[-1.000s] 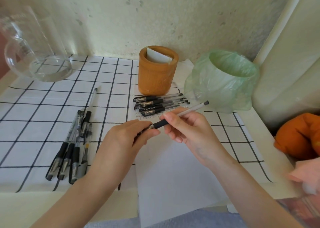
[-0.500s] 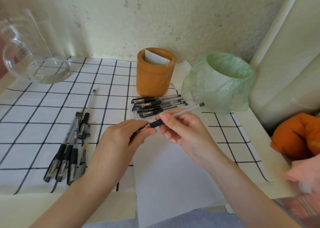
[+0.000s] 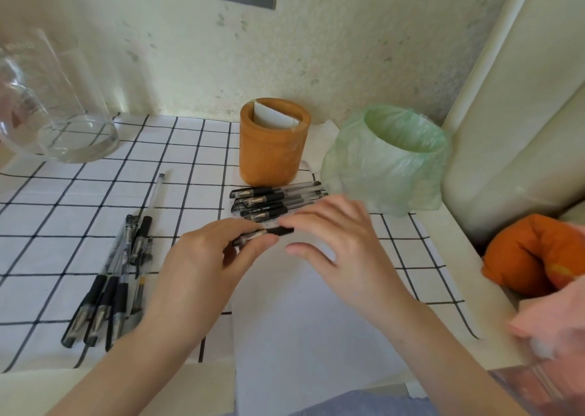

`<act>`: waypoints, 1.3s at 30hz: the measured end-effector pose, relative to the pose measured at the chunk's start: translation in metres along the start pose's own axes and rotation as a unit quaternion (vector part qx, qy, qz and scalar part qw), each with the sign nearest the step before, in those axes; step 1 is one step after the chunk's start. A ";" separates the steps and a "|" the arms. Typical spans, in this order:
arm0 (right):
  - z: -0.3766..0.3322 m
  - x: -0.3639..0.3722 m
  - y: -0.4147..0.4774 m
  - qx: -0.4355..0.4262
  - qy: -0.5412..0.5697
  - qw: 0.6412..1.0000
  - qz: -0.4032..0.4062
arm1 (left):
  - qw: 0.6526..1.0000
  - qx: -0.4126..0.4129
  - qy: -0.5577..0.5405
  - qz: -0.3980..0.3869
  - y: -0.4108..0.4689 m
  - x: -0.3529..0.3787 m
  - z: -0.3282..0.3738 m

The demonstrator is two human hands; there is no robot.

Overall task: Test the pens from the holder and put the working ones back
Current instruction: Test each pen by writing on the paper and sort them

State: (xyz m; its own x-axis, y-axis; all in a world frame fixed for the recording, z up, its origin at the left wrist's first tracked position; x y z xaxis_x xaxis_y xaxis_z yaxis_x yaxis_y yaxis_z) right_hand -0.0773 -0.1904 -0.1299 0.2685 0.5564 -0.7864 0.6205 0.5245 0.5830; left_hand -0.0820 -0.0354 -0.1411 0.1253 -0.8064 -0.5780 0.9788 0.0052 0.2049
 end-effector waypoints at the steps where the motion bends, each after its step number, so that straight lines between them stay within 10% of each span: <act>1: -0.003 0.004 0.000 -0.015 0.001 1.000 0.003 | 1.000 -0.005 -0.014 -0.009 -0.001 0.003 0.002; 13: 0.080 -0.124 0.046 0.207 0.050 0.912 0.352 | 0.998 -0.044 0.001 -0.036 -0.002 0.004 -0.008; 23: 0.161 -0.097 0.047 0.357 -0.047 0.922 0.141 | 0.997 -0.050 0.044 -0.048 0.000 0.004 -0.002; 31: 0.067 -0.089 0.019 0.271 0.074 0.934 0.220 | 0.996 -0.056 0.074 -0.014 0.002 -0.007 -0.012; 39: 0.008 0.024 -0.016 0.186 0.155 0.970 -0.033 | 0.967 -0.040 0.244 0.066 0.003 -0.009 -0.040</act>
State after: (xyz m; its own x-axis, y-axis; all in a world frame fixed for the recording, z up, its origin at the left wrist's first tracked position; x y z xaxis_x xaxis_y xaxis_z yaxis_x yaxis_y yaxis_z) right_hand -0.0742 -0.1905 -0.1596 0.0201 0.7271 -0.6863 0.8672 0.3289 0.3739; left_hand -0.0735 -0.0048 -0.1667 0.2923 -0.4212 -0.8586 0.9561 0.1498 0.2520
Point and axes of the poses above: each hand's wrist, its own y-axis towards the middle knuckle, its own x-axis out of the palm, z = x × y, the point moved 7 cm from there along y, towards the middle knuckle, and after that the axes turned 10 degrees about -x, right-handed, at the moved point
